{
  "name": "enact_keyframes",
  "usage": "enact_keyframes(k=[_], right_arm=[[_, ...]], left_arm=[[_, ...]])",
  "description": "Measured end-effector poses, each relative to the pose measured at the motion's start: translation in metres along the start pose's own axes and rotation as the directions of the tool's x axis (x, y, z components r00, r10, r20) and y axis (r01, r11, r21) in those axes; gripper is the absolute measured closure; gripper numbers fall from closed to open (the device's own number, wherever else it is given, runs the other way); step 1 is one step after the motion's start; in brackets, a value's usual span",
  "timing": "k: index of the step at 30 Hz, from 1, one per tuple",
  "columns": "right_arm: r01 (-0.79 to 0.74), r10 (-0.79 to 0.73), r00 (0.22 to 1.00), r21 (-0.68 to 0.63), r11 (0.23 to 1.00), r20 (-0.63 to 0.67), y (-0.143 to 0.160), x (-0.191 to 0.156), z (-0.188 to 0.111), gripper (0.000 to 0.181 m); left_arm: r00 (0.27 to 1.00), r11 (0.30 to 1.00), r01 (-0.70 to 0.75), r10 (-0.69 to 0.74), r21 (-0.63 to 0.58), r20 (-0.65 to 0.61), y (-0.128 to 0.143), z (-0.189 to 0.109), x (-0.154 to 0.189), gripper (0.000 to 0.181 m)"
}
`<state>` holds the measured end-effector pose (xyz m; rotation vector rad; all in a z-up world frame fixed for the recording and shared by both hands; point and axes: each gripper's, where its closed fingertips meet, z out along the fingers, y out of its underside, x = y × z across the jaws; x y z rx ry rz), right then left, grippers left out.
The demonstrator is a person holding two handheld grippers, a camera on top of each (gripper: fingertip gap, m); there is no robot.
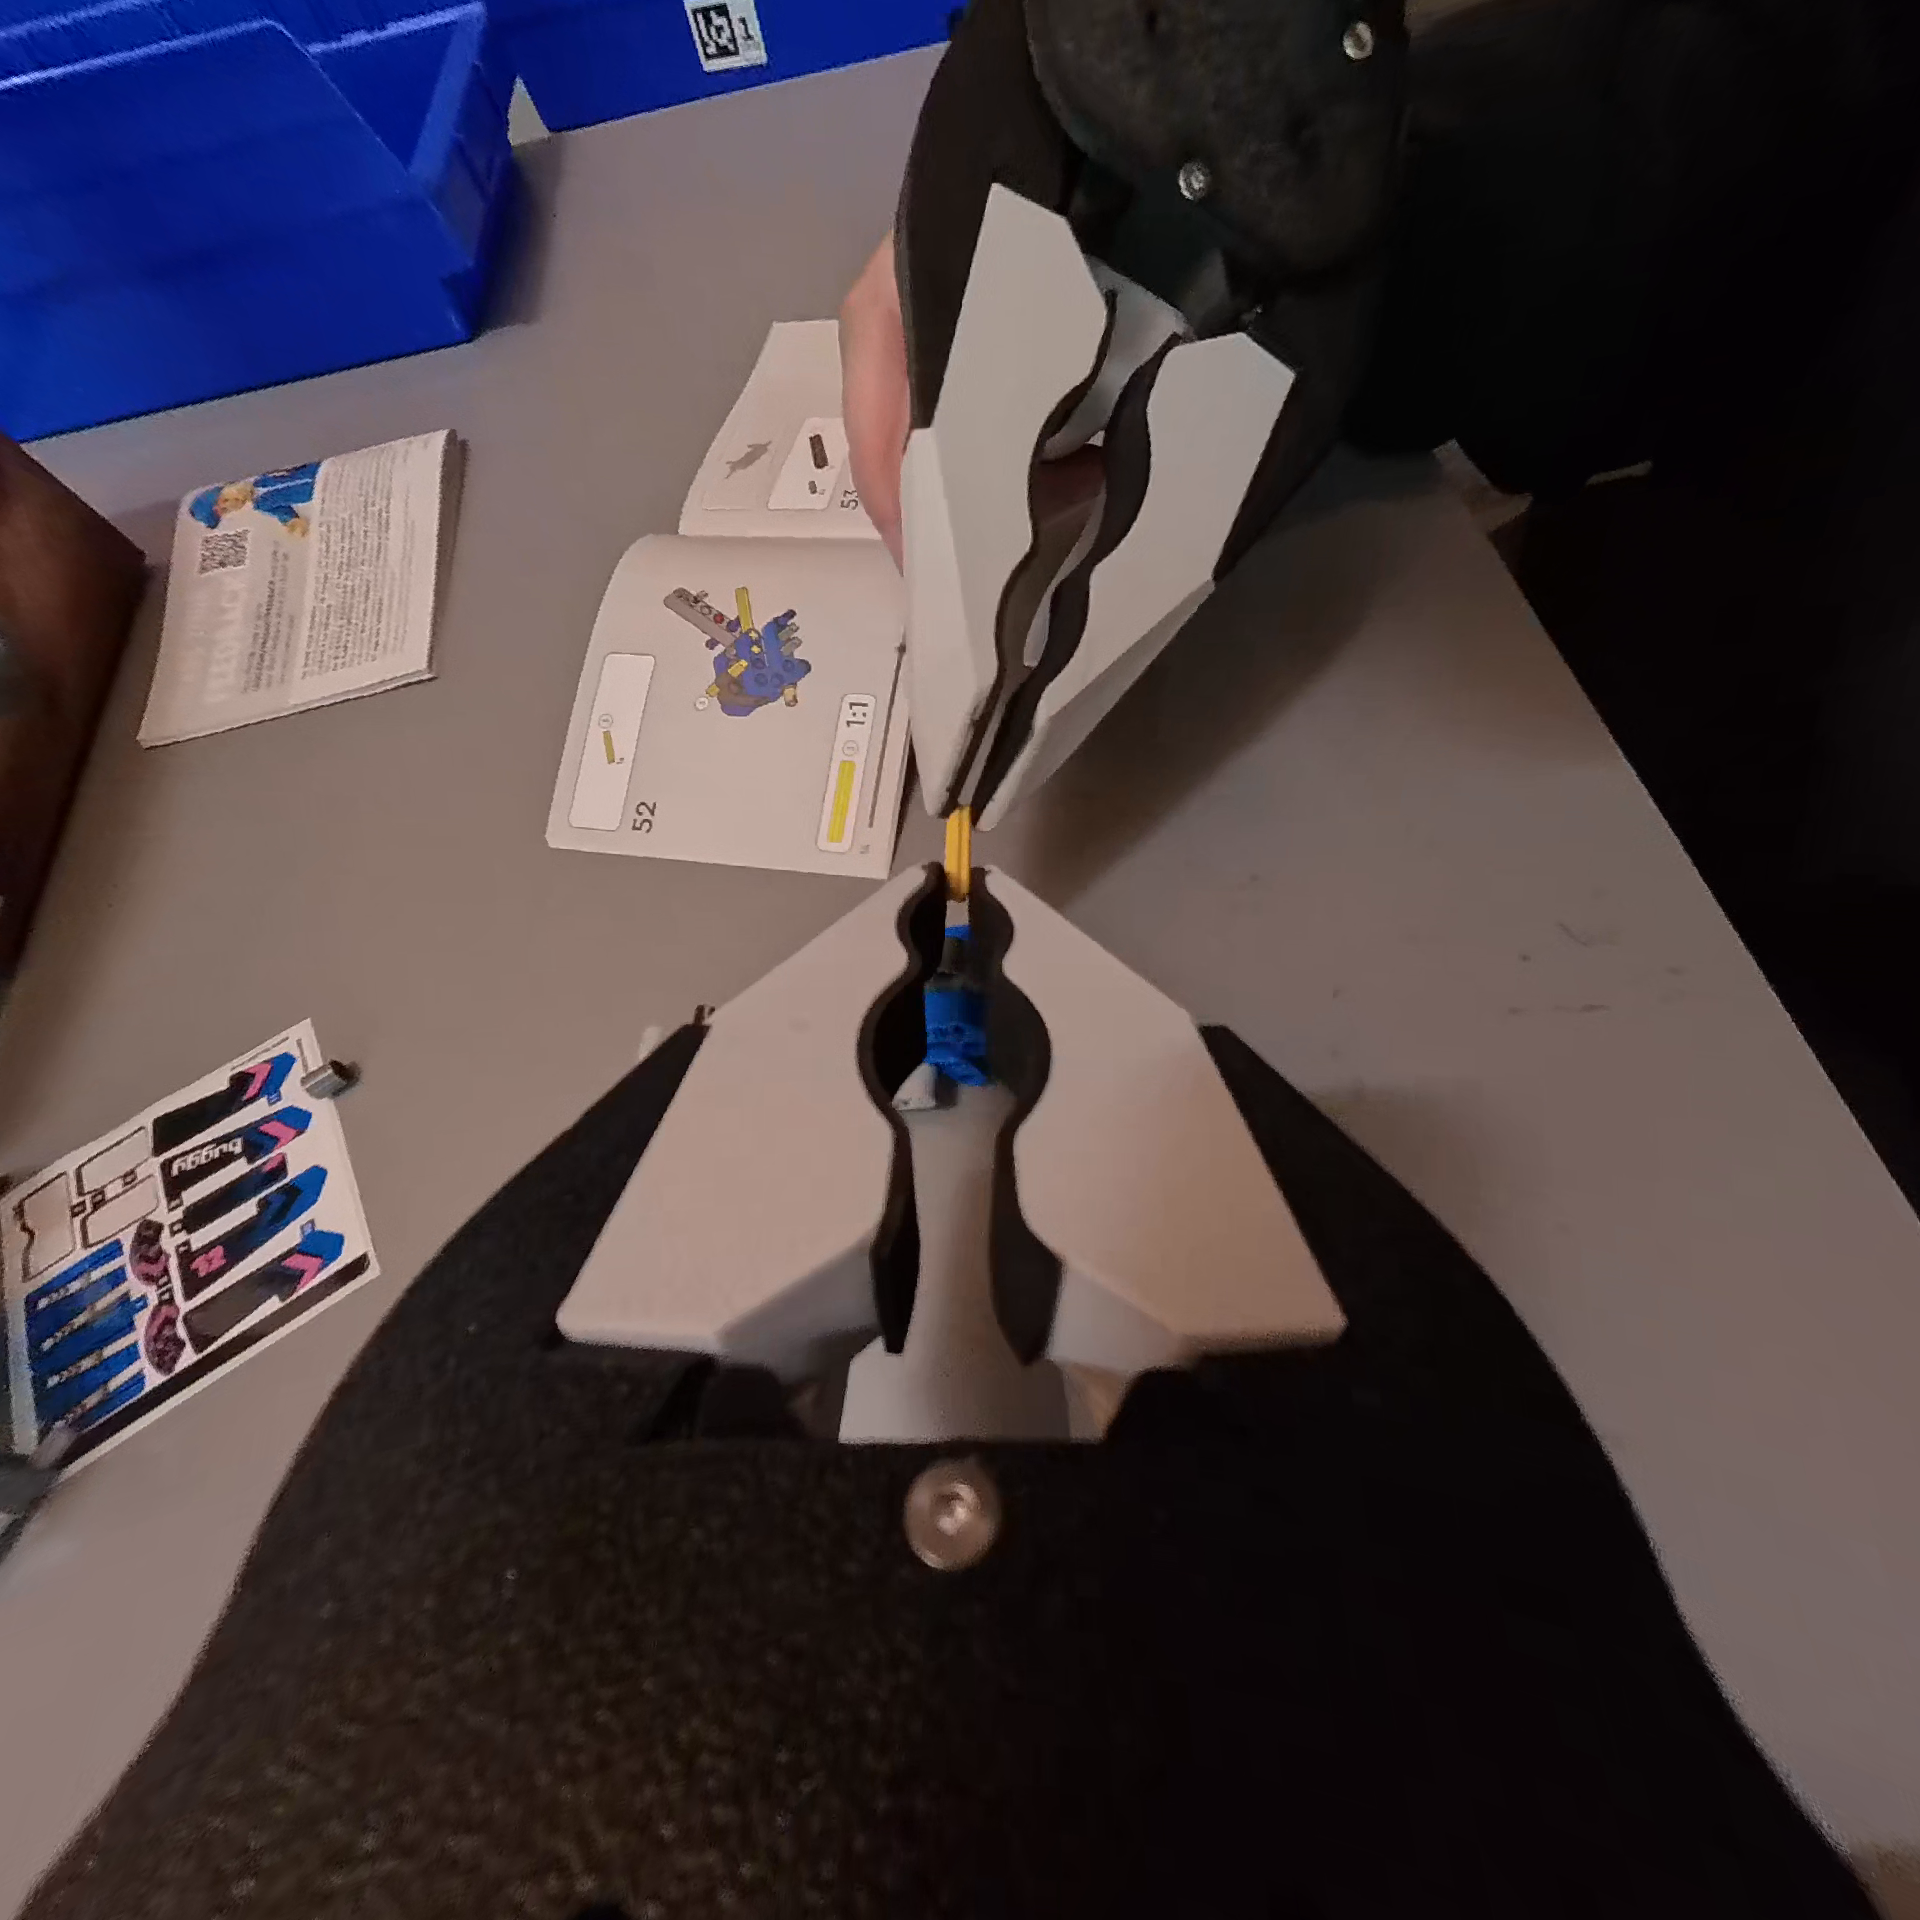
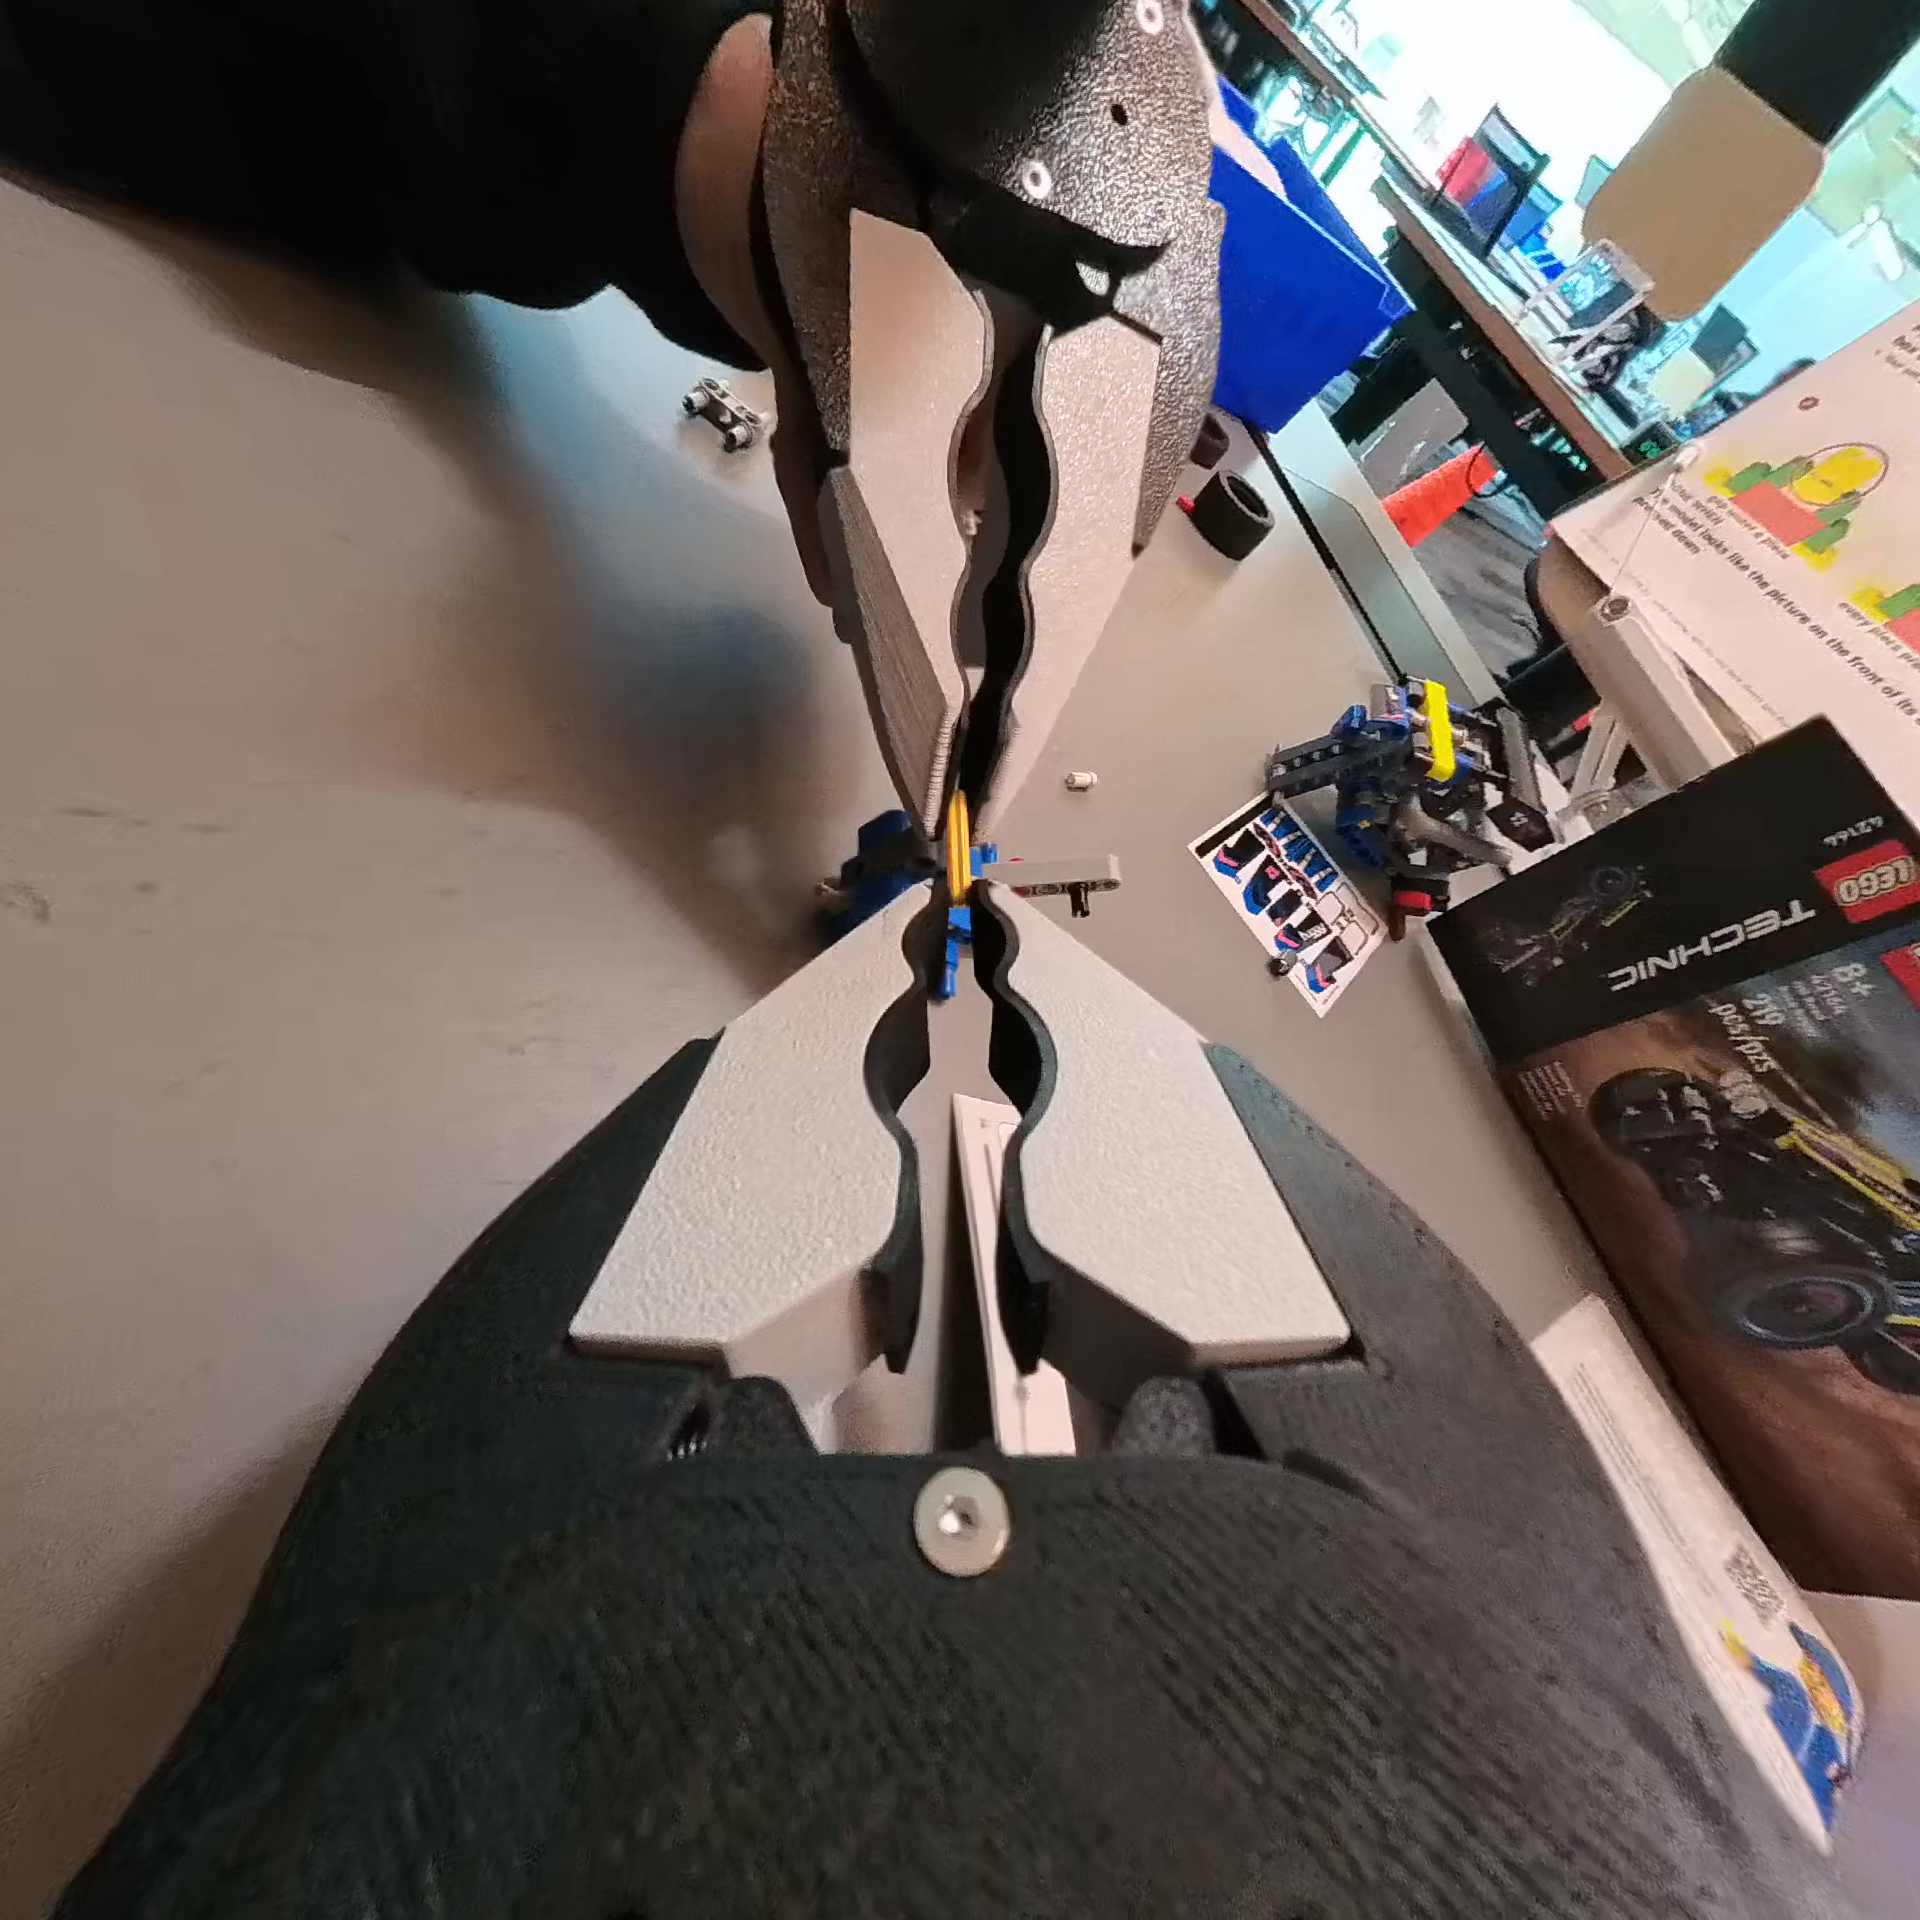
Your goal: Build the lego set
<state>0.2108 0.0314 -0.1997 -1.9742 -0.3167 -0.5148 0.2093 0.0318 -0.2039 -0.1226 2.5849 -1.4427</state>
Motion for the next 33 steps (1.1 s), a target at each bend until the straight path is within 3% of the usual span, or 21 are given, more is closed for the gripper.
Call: enact_keyframes(k=[33], right_arm=[[-0.019,0.018,0.999,0.004,1.0,0.04,0.0026,-0.0066,0.003,0.179]], left_arm=[[0.999,1.0,-0.012,0.012,-0.001,-0.034,0.0017,0.001,0.0049,0.181]])
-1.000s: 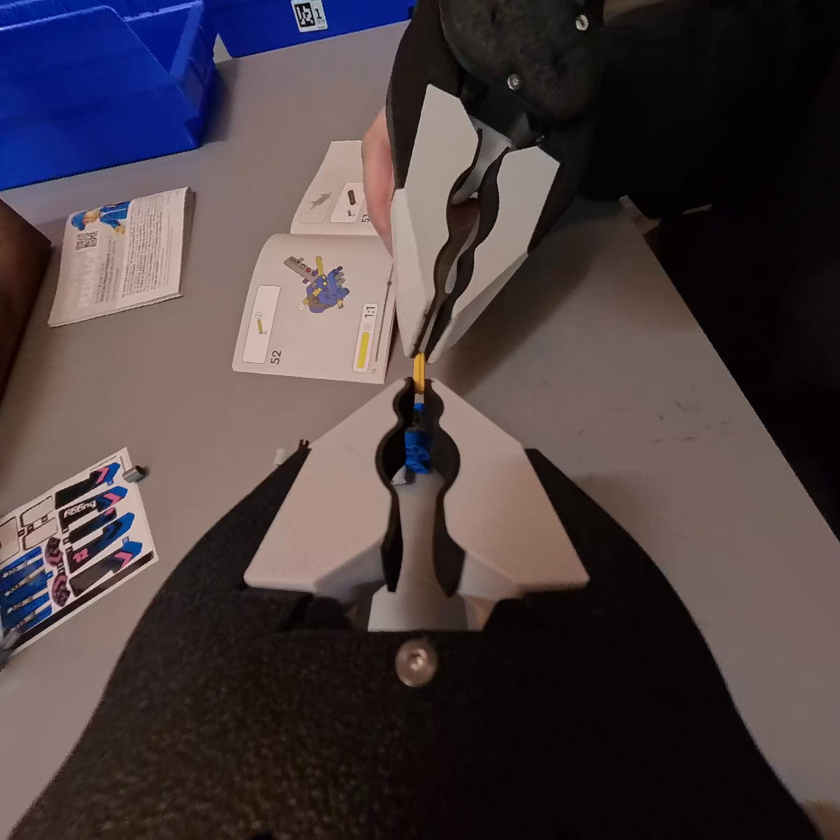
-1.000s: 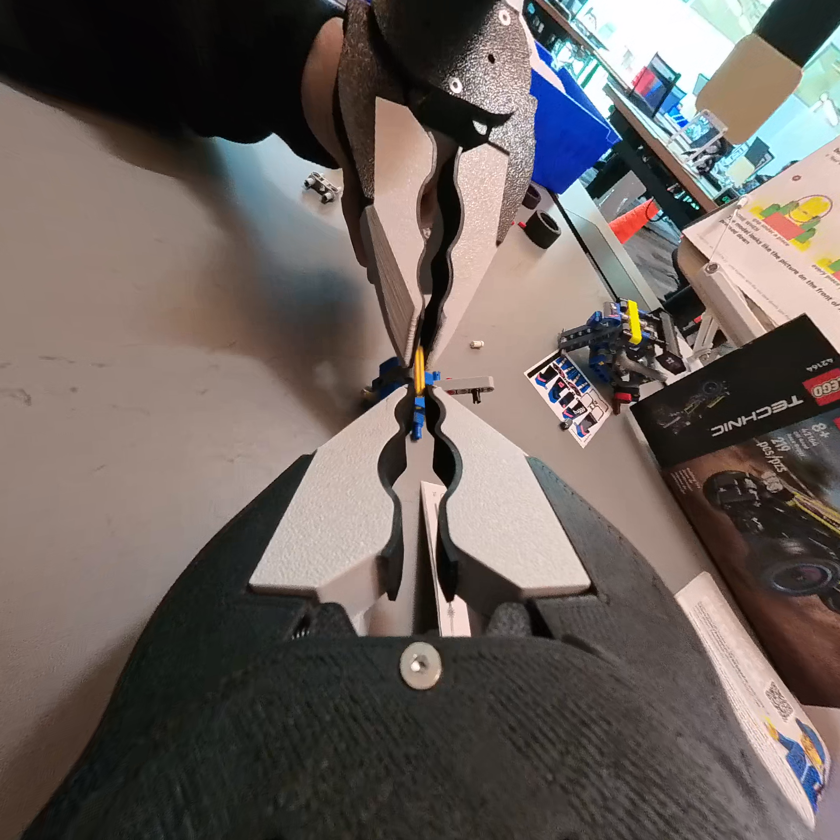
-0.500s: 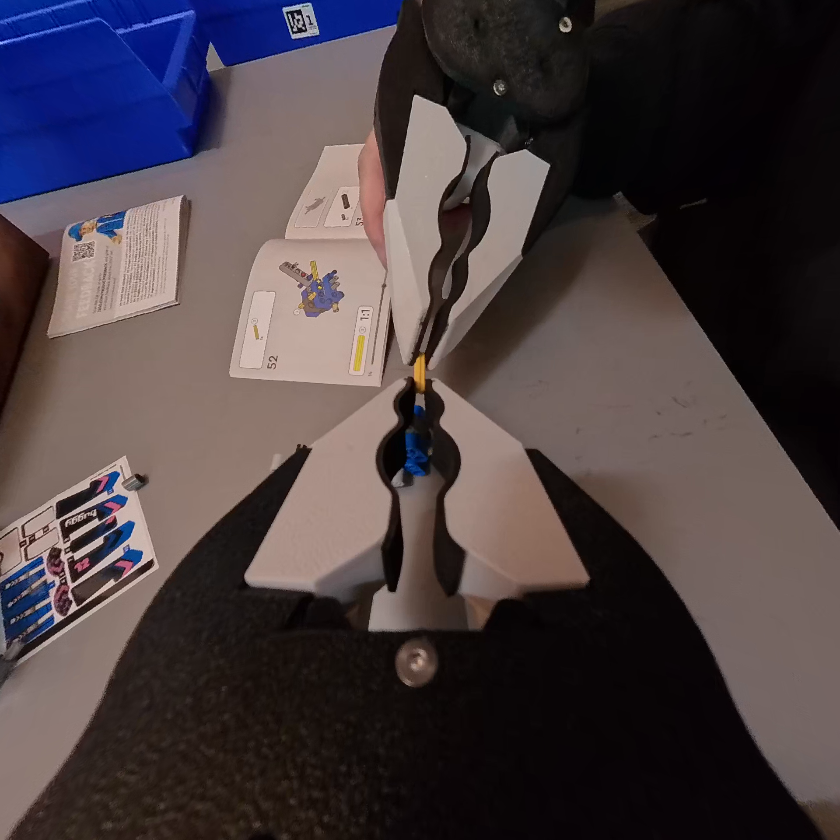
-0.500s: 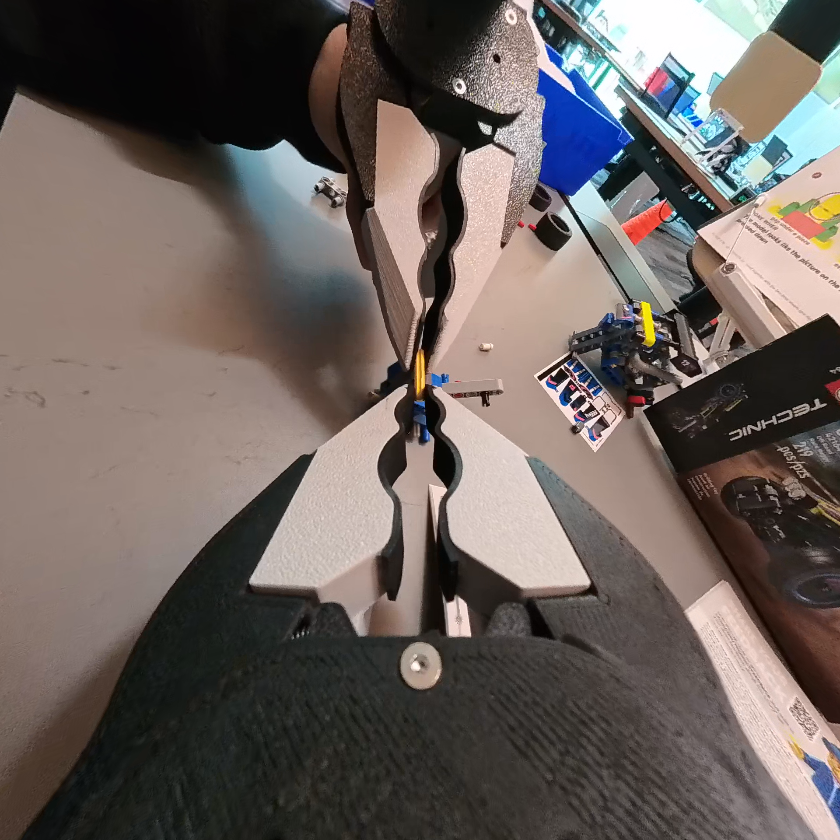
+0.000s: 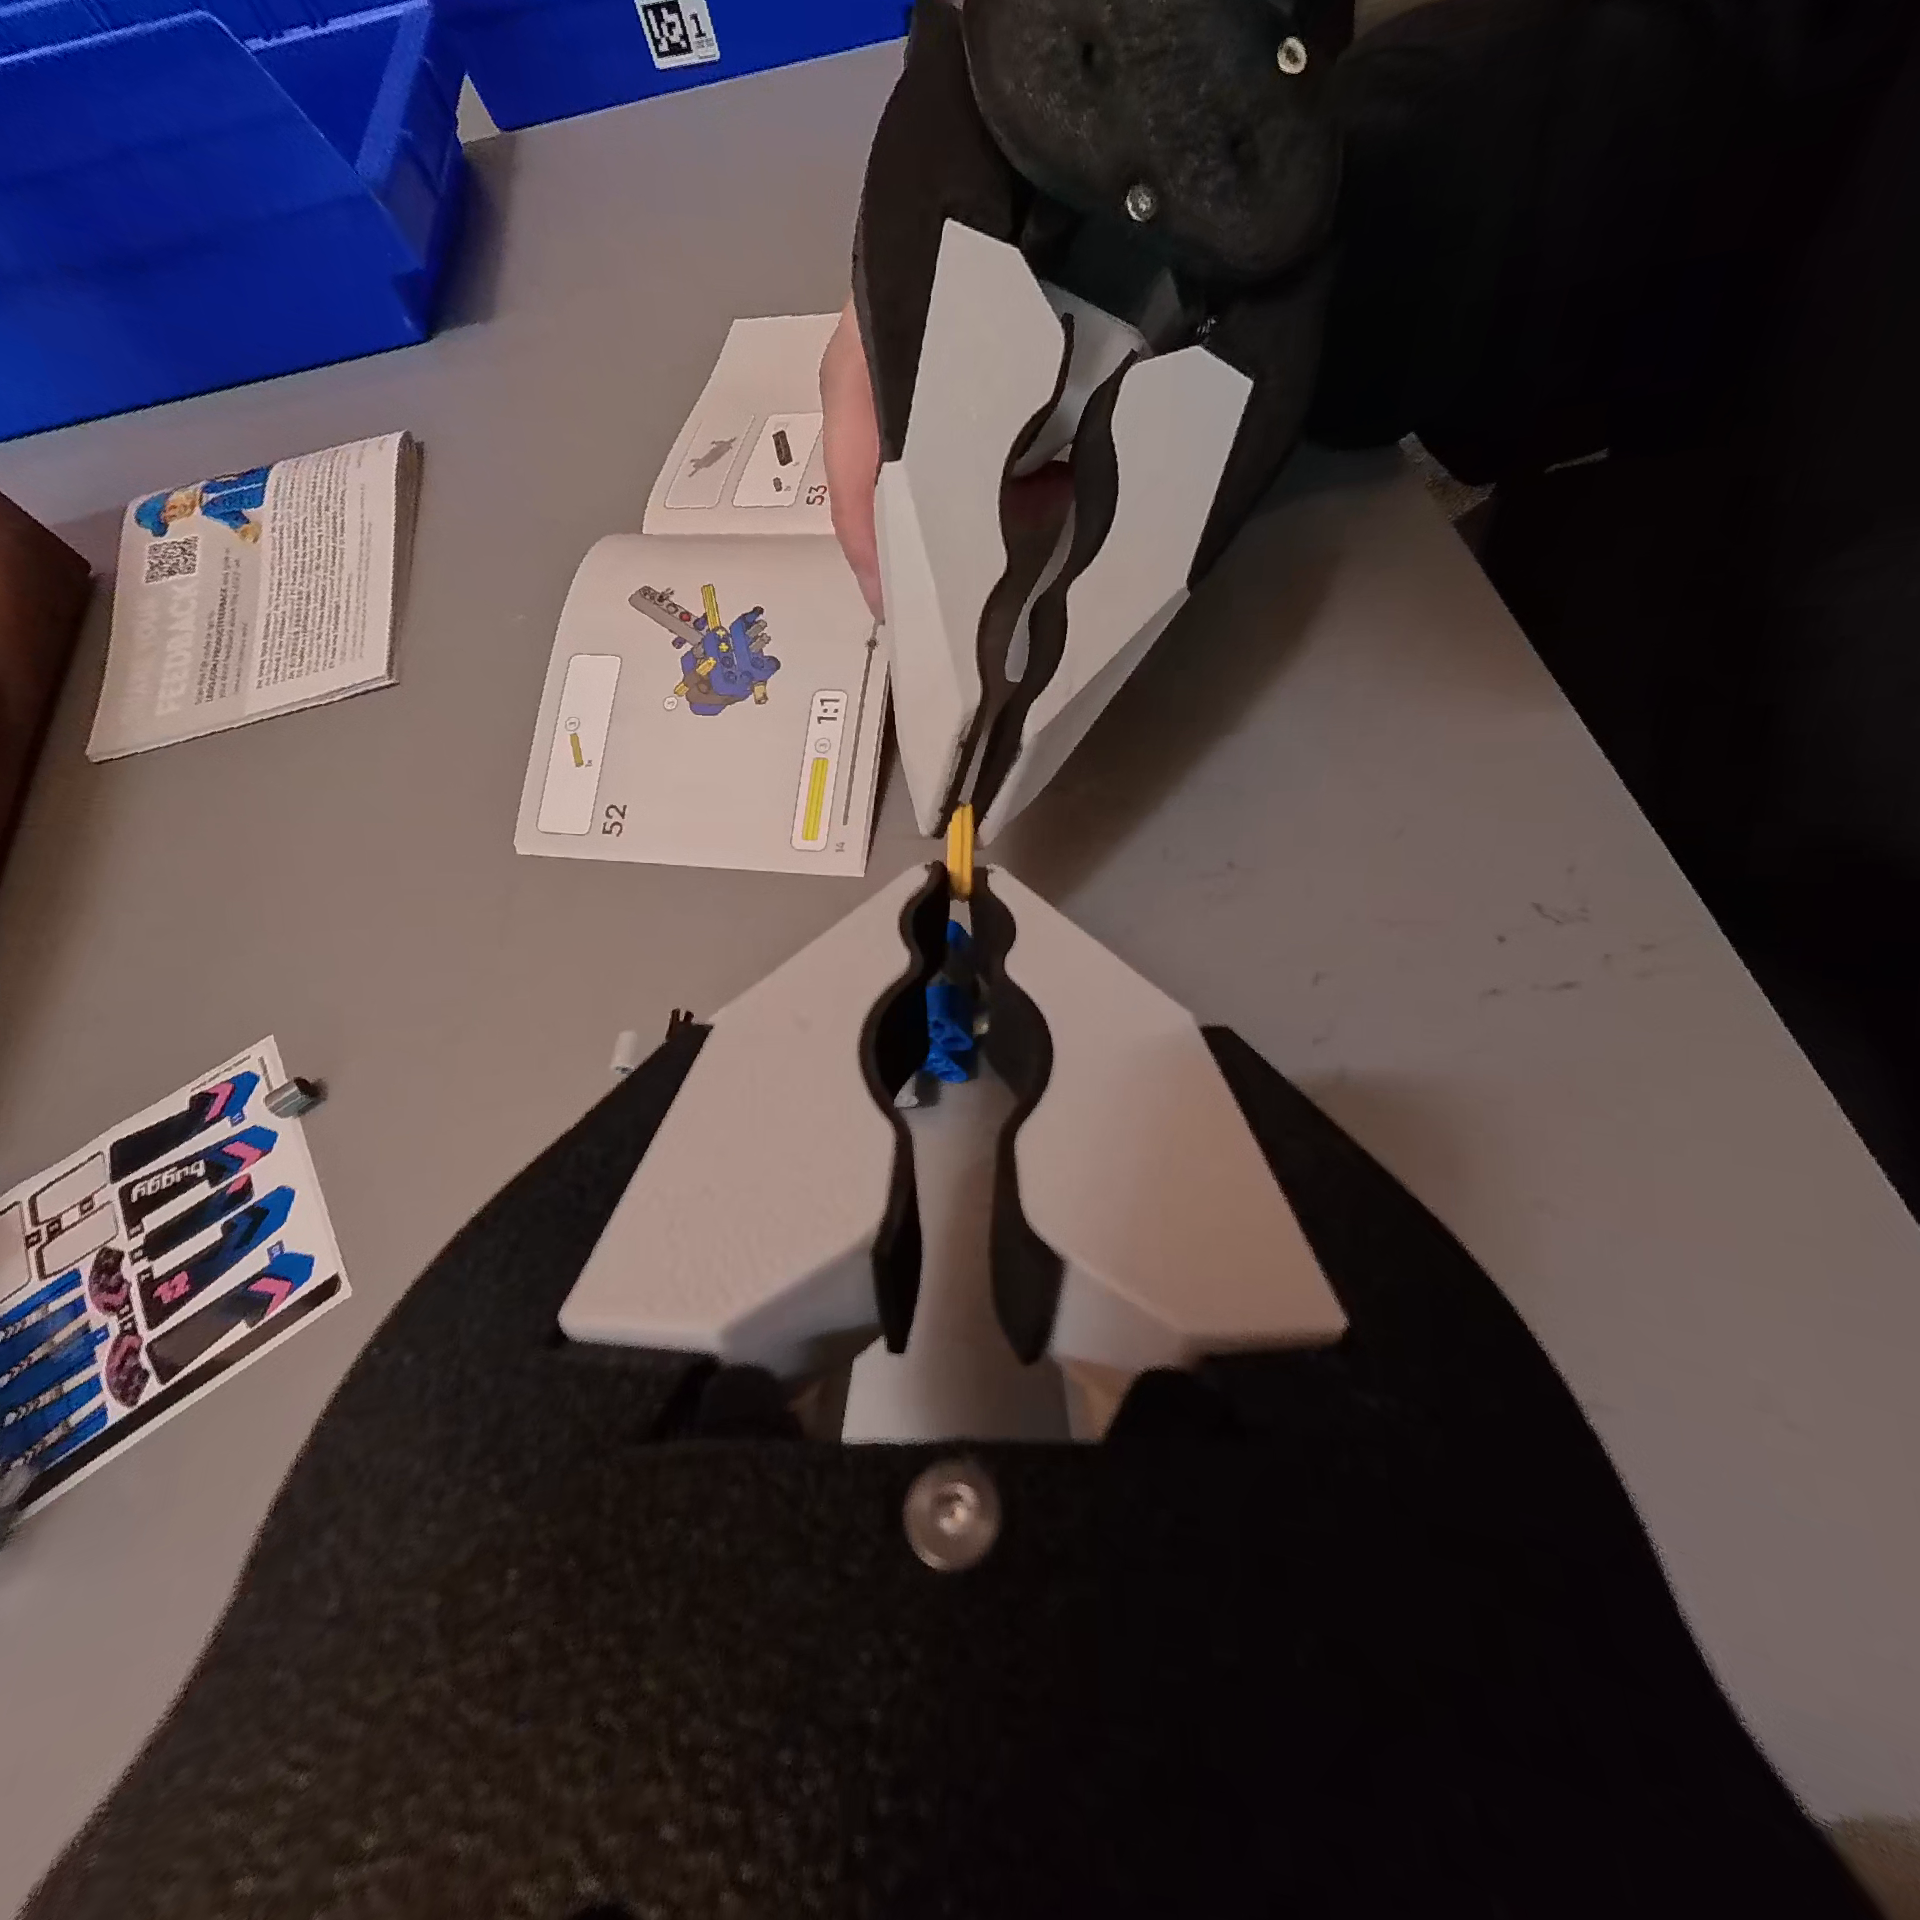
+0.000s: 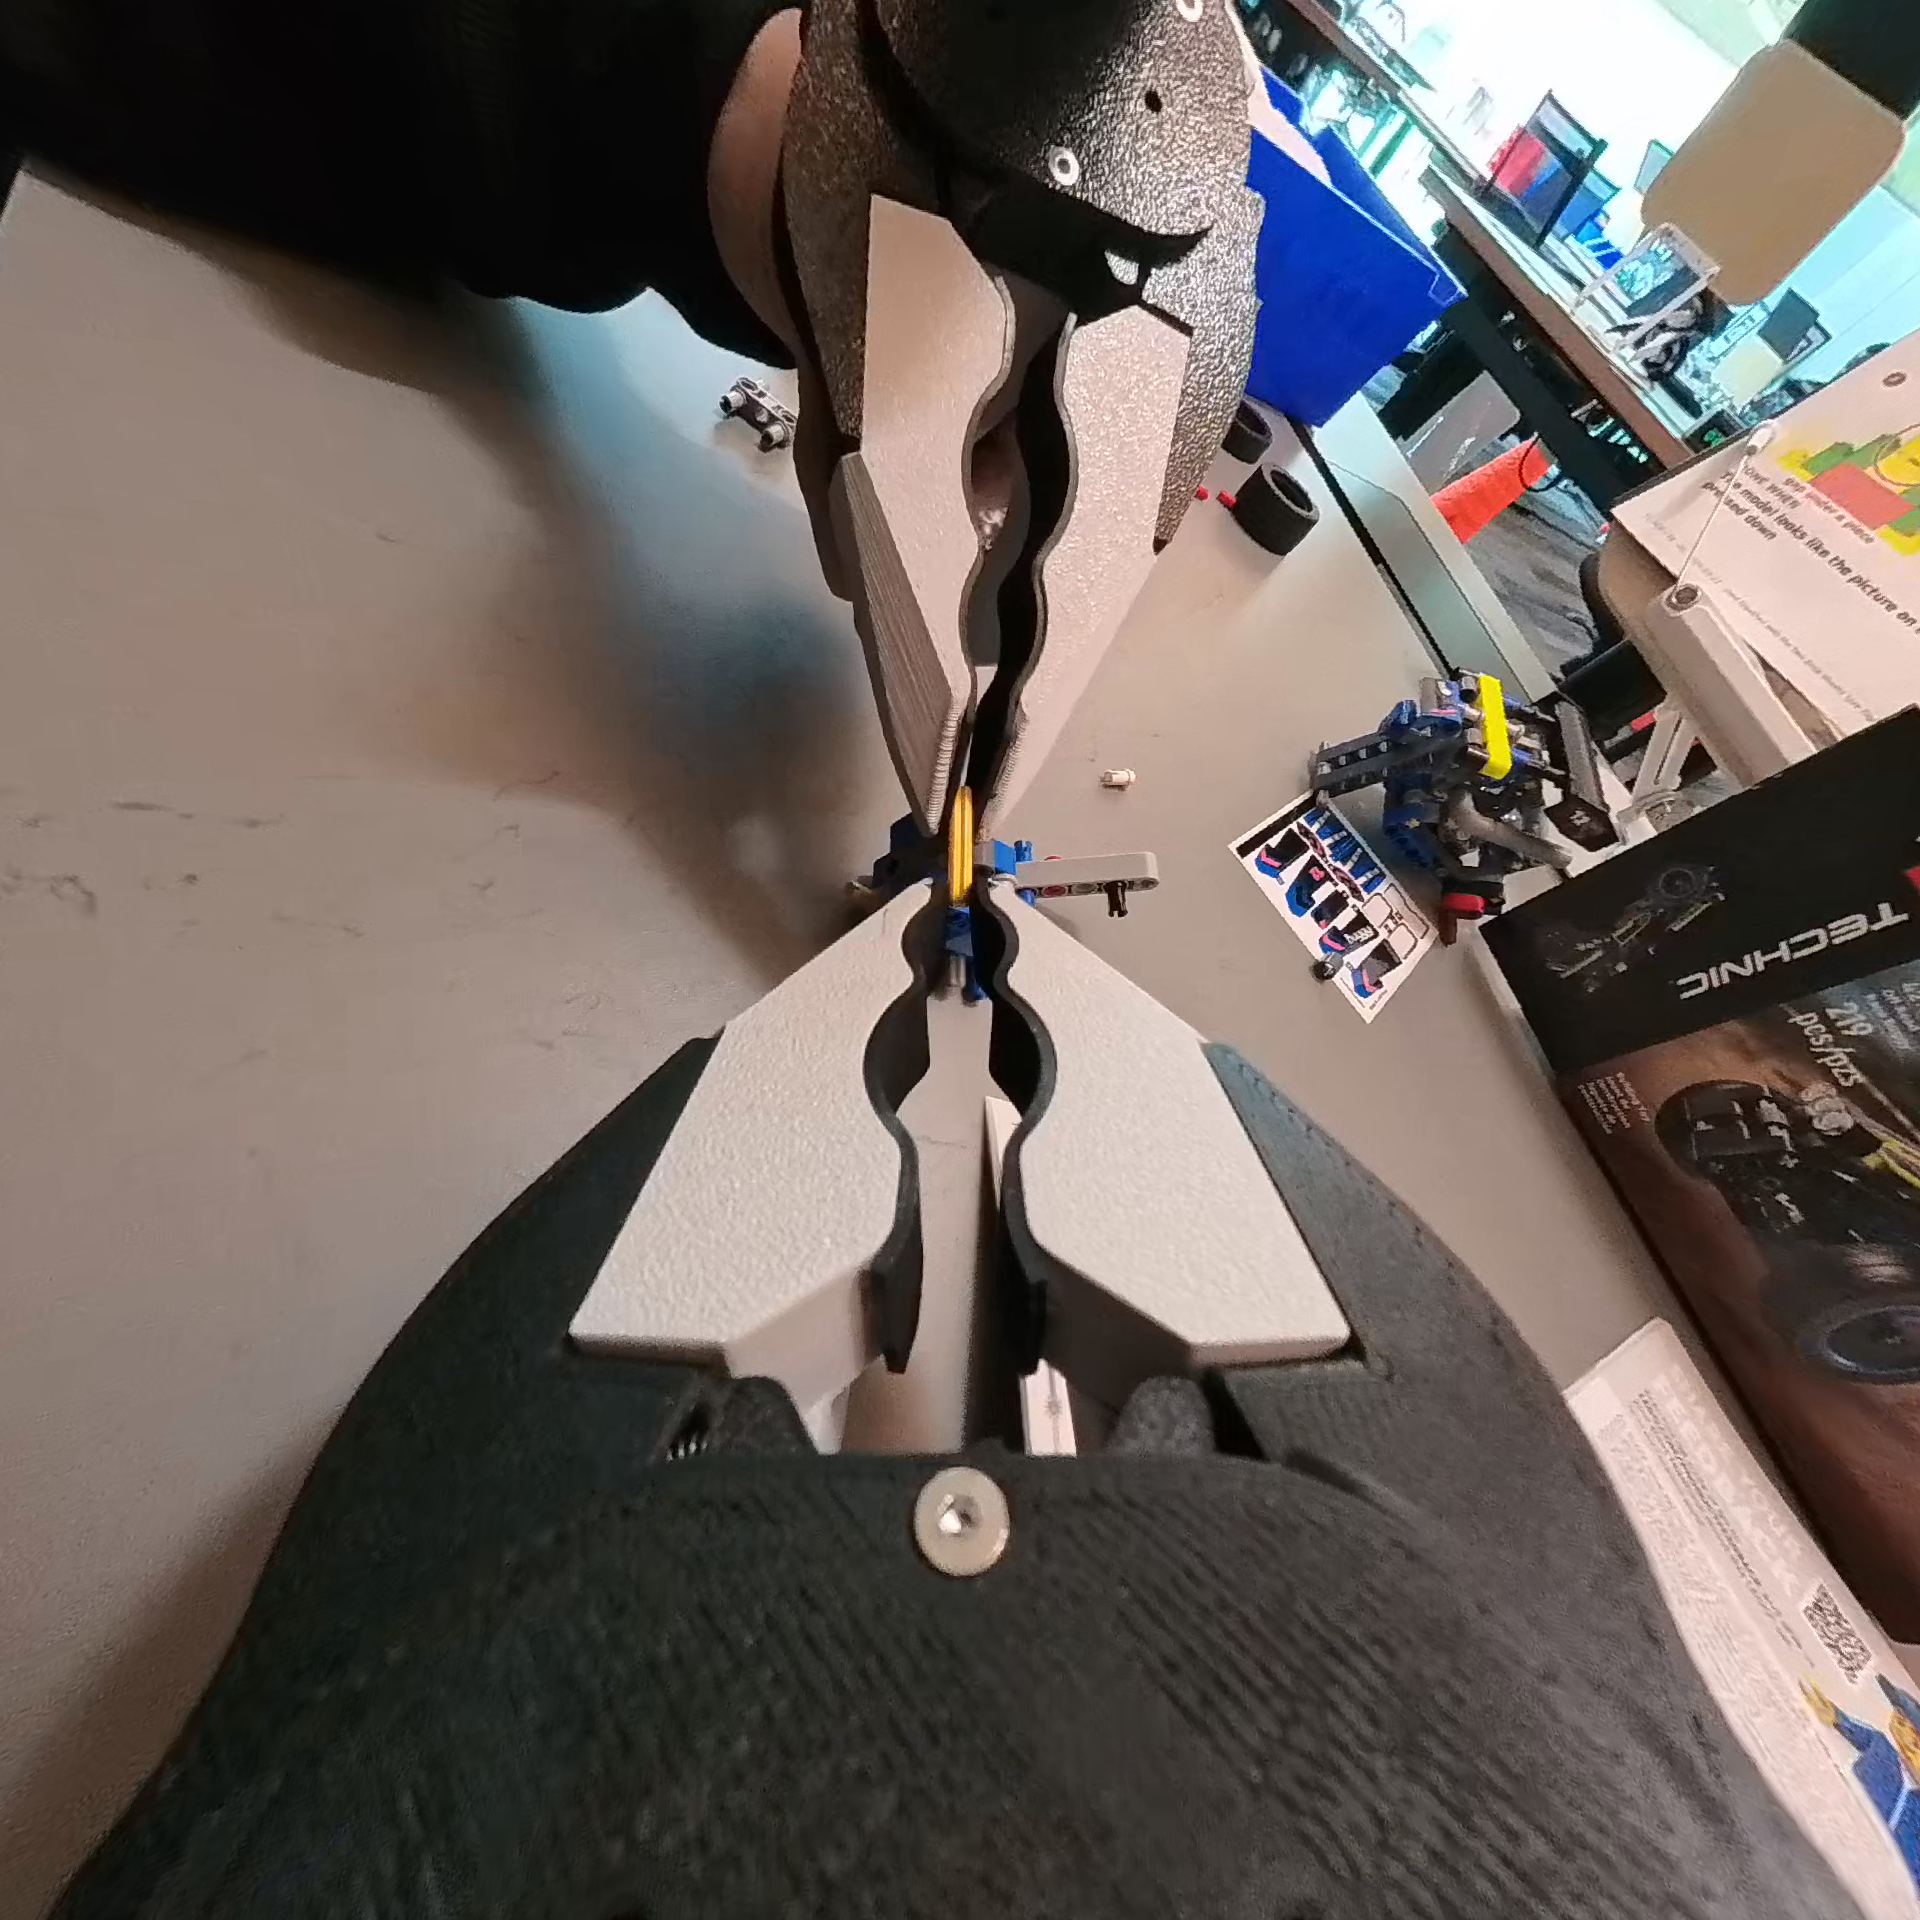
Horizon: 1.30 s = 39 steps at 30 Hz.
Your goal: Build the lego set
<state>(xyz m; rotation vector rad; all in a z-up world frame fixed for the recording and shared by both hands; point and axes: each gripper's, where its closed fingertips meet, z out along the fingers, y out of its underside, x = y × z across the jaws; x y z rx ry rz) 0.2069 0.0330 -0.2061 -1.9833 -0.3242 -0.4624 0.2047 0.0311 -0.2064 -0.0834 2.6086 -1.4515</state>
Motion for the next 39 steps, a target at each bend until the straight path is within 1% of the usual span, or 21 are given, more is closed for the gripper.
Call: enact_keyframes(k=[10,12,15,16,17,18,20,23,25,29,32,36,39], right_arm=[[-0.027,0.027,1.0,-0.003,1.0,-0.005,0.002,0.001,0.001,0.179],[-0.007,0.007,1.0,-0.006,1.0,-0.026,0.001,0.003,0.001,0.179],[-0.022,0.022,0.999,-0.014,1.0,-0.045,0.004,0.007,0.0,0.179],[-0.027,0.025,0.998,-0.035,0.999,-0.057,0.009,0.011,-0.001,0.179],[-0.035,0.032,0.997,-0.047,0.998,-0.066,0.013,0.013,-0.003,0.179],[-0.047,0.043,0.996,-0.045,0.998,-0.076,0.015,0.016,-0.004,0.179],[-0.075,0.072,0.996,-0.052,0.996,-0.057,0.018,0.014,-0.003,0.179],[-0.057,0.054,0.998,-0.073,0.996,-0.045,0.021,0.01,0.001,0.179],[-0.055,0.053,0.998,-0.069,0.996,-0.034,0.019,0.008,0.002,0.178],[-0.047,0.044,0.998,-0.075,0.996,-0.04,0.02,0.009,0.003,0.178],[-0.008,0.004,0.999,-0.1,0.995,-0.04,0.022,0.007,0.005,0.178],[0.055,-0.061,0.997,-0.129,0.99,-0.045,0.022,0.006,0.007,0.178],[0.153,-0.164,0.985,-0.189,0.97,-0.045,0.026,0.004,0.008,0.178]], left_arm=[[1.0,1.0,-0.003,0.003,-0.007,0.013,0.001,0.0,-0.002,0.181],[1.0,1.0,0.005,-0.005,0.002,0.017,0.0,-0.001,-0.003,0.181],[1.0,0.999,0.026,-0.026,0.027,0.015,-0.001,-0.002,-0.004,0.181],[0.999,0.999,0.024,-0.024,0.023,0.027,0.001,-0.003,-0.006,0.177],[0.999,1.0,0.026,-0.026,0.005,0.037,0.005,-0.003,-0.008,0.166],[0.998,0.999,0.04,-0.039,-0.02,0.042,0.01,-0.004,-0.01,0.159],[0.995,0.993,0.092,-0.089,-0.068,0.044,0.019,-0.003,-0.012,0.15],[0.985,0.982,0.172,-0.17,-0.081,0.035,0.023,0.003,-0.012,0.142],[0.976,0.974,0.216,-0.215,-0.073,0.023,0.023,0.005,-0.013,0.144],[0.975,0.974,0.221,-0.222,-0.048,-0.015,0.022,0.005,-0.009,0.158],[0.967,0.967,0.251,-0.253,-0.036,-0.041,0.021,0.006,-0.008,0.169],[0.962,0.965,0.26,-0.261,-0.024,-0.076,0.021,0.006,-0.006,0.169],[0.965,0.969,0.248,-0.248,-0.012,-0.08,0.021,0.007,-0.006,0.169]])
